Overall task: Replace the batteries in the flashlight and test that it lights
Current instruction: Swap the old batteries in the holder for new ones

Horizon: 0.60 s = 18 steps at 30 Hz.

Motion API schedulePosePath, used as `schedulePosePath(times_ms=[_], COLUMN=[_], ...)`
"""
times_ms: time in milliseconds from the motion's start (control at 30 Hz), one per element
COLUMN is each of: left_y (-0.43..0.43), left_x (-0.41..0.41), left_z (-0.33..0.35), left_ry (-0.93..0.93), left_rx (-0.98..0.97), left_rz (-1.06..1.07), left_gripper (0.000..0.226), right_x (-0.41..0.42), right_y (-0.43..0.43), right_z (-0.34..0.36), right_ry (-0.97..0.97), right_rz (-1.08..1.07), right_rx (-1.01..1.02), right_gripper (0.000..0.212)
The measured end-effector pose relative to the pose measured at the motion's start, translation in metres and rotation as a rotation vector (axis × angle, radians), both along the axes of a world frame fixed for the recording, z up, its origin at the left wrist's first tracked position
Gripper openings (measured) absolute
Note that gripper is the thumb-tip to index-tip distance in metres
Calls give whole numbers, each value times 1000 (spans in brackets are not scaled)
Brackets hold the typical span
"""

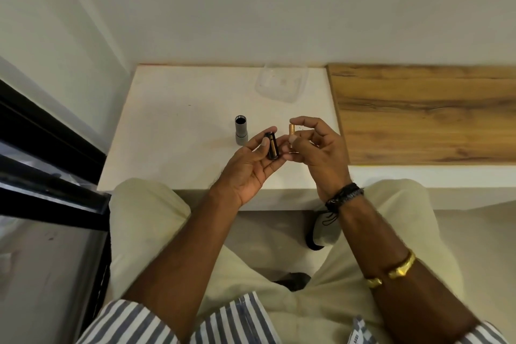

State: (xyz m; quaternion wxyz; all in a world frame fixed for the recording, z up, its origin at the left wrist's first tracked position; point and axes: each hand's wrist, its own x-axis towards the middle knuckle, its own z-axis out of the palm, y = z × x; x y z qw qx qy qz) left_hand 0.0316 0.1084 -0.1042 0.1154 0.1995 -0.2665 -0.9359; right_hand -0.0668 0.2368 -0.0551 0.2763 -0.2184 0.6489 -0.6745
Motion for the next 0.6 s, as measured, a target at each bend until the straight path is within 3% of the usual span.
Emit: schedulePosePath(times_ms=[367,600], left_y=[0,1], left_x=[-3,-2], left_z=[-9,-9], left_ry=[-38,-65], left_rx=[-15,-46], left_rz=[24,12], left_gripper=[32,30], right_x=[-10,-8], right_y=[3,2], right_z=[-14,-12], right_ry=[55,370], right_rz=[-36,-86], right_rx=[115,245], right_gripper=[22,19])
